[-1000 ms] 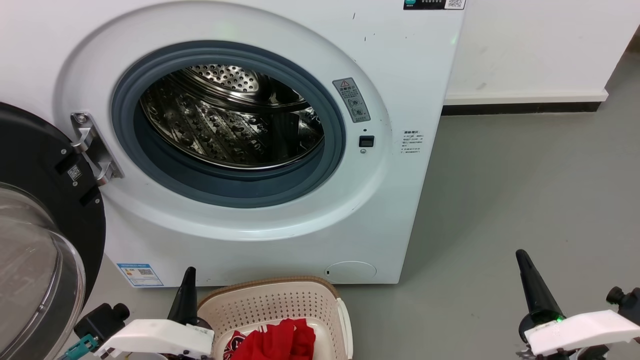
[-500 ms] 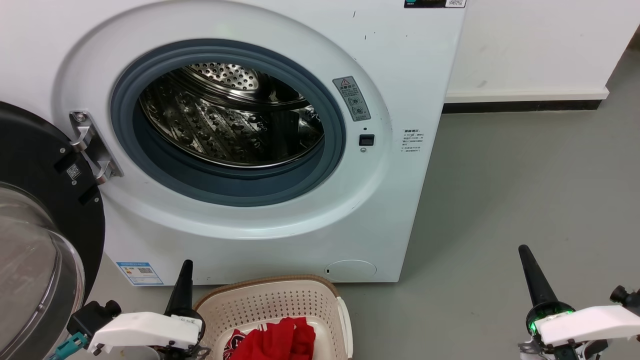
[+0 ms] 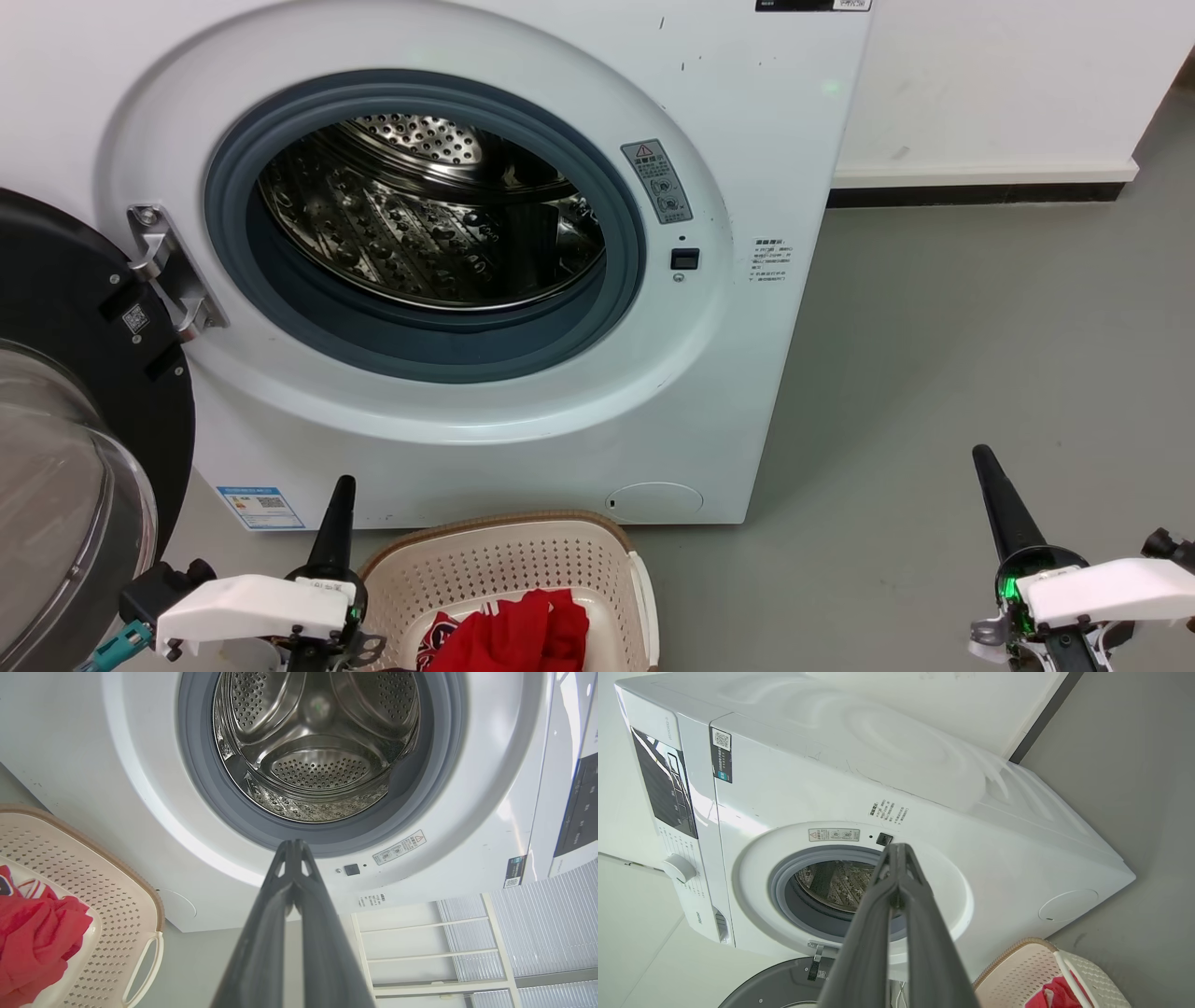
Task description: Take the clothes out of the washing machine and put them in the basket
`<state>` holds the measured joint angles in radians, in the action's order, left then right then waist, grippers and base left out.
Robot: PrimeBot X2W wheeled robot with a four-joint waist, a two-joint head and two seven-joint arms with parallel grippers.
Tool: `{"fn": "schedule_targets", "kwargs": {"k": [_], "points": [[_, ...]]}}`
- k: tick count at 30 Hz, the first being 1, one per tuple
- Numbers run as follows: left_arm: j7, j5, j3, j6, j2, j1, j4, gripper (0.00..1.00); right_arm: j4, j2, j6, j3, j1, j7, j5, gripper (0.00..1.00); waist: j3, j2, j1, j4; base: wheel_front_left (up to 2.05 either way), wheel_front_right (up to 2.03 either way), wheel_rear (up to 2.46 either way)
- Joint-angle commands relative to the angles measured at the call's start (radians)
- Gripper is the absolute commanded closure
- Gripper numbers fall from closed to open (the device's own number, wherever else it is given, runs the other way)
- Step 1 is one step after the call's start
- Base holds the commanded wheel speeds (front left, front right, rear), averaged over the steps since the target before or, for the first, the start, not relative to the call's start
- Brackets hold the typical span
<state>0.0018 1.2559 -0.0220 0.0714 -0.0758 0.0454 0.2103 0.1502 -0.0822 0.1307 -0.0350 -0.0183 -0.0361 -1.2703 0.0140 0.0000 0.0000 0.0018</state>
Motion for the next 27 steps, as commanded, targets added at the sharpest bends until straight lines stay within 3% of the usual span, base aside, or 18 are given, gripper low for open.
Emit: {"fn": "schedule_targets", "kwargs": {"k": [1,27], "points": [[0.006,0.024,-0.007,0.011,0.002,0.020,-0.003,1.00,0.002,-0.006,0.000,-0.004,-0.024,-0.002,-0.025,1.00,0.000,0.0000,0.0000,0.000,0.00,0.00,0.00],[0.065,0.242,-0.050,0.043,0.008,0.050,0.021,1.00,0.060,0.000,0.000,-0.026,-0.070,-0.030,-0.244,1.00,-0.010,0.0000,0.0000,-0.001,0.00,0.00,0.00]]}}
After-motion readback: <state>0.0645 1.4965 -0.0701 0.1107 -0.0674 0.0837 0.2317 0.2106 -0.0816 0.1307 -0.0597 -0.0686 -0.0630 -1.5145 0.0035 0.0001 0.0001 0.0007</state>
